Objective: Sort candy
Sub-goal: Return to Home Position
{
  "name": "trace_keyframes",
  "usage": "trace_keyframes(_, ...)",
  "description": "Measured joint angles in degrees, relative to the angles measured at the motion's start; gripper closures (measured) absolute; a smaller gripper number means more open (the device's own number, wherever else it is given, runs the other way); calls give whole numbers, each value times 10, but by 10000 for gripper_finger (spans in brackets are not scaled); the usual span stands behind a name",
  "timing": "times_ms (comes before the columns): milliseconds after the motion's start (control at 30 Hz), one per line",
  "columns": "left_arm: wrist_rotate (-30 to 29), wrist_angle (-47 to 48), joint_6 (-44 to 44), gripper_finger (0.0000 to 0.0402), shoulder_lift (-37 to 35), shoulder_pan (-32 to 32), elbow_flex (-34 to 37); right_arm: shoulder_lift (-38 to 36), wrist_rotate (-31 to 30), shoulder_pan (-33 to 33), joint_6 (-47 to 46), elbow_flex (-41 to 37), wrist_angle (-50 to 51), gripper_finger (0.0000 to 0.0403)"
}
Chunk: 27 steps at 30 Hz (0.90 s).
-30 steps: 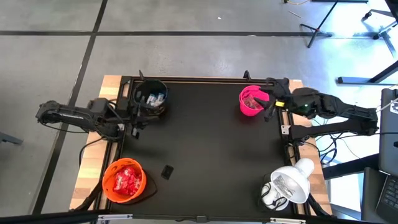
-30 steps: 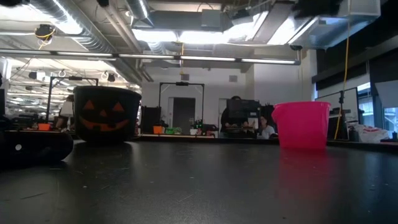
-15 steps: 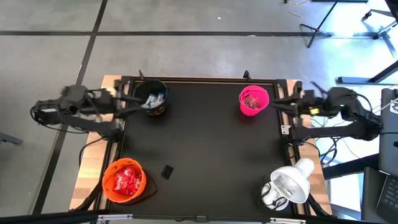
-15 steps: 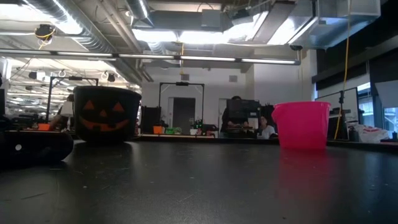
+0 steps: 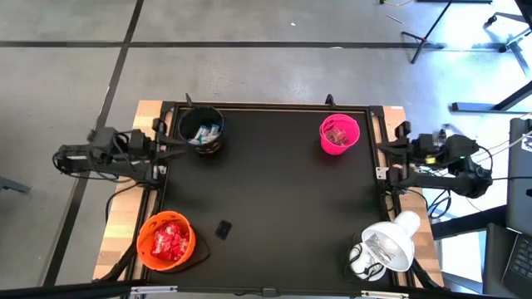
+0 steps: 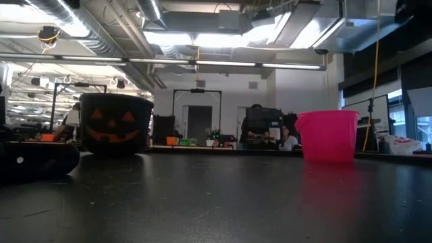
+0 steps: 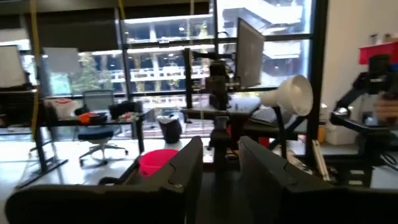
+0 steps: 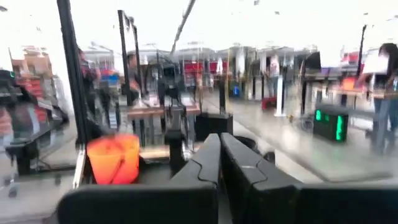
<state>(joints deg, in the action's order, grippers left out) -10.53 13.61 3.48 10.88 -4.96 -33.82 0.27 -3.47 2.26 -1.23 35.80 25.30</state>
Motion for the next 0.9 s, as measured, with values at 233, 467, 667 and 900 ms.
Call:
trace_keyframes(233,27,-77,-3,305,-27,0,80,14,40,0,-4,-22,26,393)
trace_keyframes(467,30,-56,-48,305,-77,0,94,0,52,0,-7,-41,29,393)
trace_keyframes(667,3,-40,-75,305,-101,0,122,0,57,0,-15,-65,23,393)
trace_keyframes(900,-9,-84,-79,339,-103,0,172,0,57,0,-37,-68,-24,393)
